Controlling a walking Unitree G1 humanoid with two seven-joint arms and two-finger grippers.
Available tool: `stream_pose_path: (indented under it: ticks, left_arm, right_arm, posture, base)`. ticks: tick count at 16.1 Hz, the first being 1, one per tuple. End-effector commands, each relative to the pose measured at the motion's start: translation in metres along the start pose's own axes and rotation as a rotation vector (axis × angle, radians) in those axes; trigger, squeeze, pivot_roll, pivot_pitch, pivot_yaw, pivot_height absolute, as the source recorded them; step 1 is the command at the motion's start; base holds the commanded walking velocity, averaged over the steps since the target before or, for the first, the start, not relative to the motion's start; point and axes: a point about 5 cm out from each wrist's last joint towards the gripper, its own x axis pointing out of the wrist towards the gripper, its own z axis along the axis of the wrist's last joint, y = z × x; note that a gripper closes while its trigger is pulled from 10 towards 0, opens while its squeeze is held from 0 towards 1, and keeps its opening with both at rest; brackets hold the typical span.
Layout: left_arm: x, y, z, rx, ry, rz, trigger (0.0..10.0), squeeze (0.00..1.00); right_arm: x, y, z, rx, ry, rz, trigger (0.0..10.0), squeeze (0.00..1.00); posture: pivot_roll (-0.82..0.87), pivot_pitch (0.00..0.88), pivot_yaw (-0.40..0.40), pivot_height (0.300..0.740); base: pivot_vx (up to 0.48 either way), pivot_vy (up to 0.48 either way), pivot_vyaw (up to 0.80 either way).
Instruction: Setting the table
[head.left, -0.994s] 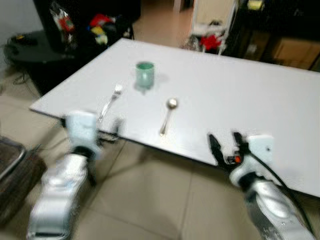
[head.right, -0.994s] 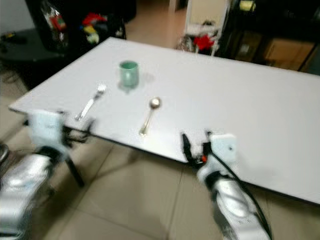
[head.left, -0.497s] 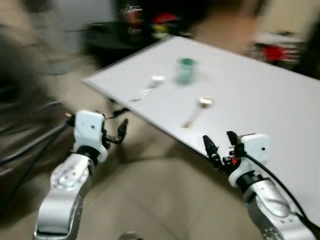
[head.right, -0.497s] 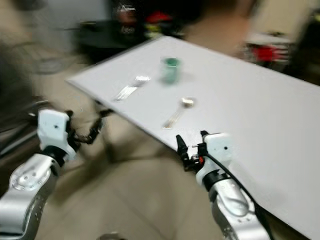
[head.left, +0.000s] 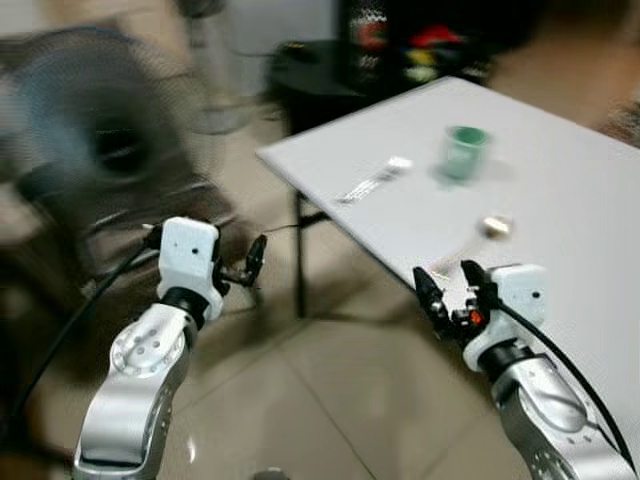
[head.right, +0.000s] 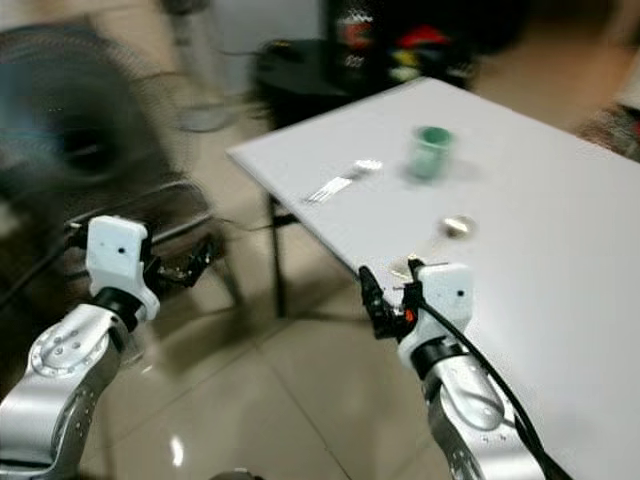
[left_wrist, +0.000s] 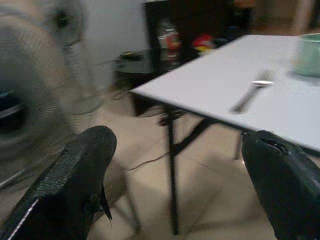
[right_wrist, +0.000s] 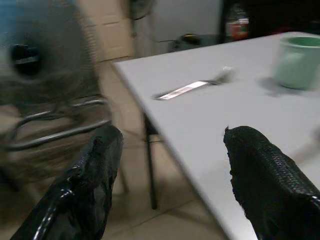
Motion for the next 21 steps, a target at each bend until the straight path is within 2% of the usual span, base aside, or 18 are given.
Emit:
stream_pose_path:
  ticks: [1, 4, 6, 9, 15, 21]
  left_arm:
    - [0.001, 0.004, 0.000, 0.015, 0.008, 0.025, 10.0, 0.00]
    - [0.000, 0.004, 0.002, 0.048, 0.007, 0.009, 10.0, 0.00]
    - [0.000, 0.008, 0.001, 0.034, 0.007, 0.043, 10.0, 0.00]
    - [0.002, 0.002, 0.005, 0.026, -0.016, 0.020, 10.0, 0.00]
    - [-0.004, 0.007, 0.005, 0.006, -0.013, 0.019, 10.0, 0.00]
    - [-0.003, 0.012, 0.006, 0.026, -0.010, -0.006, 10.0, 0.00]
  right_arm:
    - [0.002, 0.004, 0.003, 0.014, -0.009, 0.022, 10.0, 0.00]
    - [0.001, 0.009, 0.002, 0.047, -0.005, 0.063, 10.0, 0.00]
    - [0.002, 0.008, 0.001, 0.065, -0.007, 0.056, 10.0, 0.00]
    - [0.005, 0.009, 0.002, 0.056, -0.004, 0.097, 10.0, 0.00]
    - [0.008, 0.014, -0.001, 0.056, 0.007, 0.145, 10.0, 0.00]
    - [0.009, 0.018, -0.002, 0.061, 0.004, 0.146, 10.0, 0.00]
  posture:
    - [0.01, 0.000, 0.008, 0.740]
    - [0.02, 0.000, 0.007, 0.740]
    - [0.02, 0.000, 0.001, 0.740]
    - [0.03, 0.000, 0.008, 0.740]
    - [0.04, 0.000, -0.008, 0.740]
    - [0.04, 0.000, 0.021, 0.740]
  base:
    - [0.000, 0.000, 0.80]
    - [0.000, 0.000, 0.80]
    - [0.000, 0.000, 0.80]
    - [0.000, 0.000, 0.80]
    - [0.000, 0.000, 0.80]
    - [0.280, 0.000, 0.80]
